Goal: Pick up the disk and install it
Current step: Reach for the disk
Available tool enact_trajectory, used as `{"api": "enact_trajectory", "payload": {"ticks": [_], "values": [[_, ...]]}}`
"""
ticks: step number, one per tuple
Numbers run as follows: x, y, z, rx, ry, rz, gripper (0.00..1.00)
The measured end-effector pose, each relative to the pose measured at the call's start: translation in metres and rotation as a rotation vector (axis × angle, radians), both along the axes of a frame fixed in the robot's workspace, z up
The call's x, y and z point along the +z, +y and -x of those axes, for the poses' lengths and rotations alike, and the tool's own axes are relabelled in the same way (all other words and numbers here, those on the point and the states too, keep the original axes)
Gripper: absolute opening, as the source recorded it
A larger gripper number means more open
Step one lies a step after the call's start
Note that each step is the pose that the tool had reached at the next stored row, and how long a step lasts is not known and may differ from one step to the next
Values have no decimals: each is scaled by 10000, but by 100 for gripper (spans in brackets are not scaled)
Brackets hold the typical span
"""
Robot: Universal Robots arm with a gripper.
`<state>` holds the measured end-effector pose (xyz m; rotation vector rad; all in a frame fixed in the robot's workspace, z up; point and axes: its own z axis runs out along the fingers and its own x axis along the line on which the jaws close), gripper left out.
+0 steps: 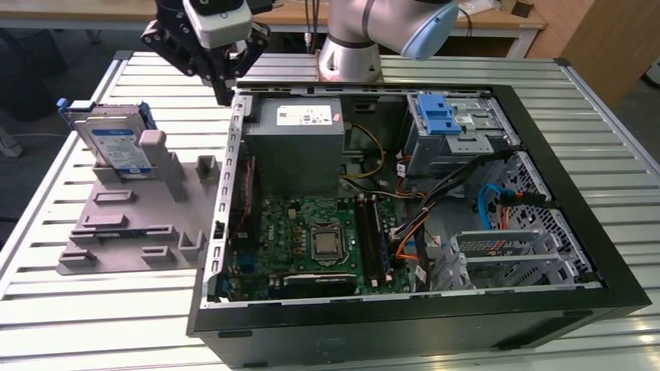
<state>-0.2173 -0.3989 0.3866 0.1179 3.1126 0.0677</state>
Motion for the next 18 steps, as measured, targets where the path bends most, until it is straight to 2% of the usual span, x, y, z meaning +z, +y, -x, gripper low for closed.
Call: {"api": "enact_trajectory", "payload": {"ticks": [18], "values": [[-9, 0, 80, 0, 1, 1, 11]]}}
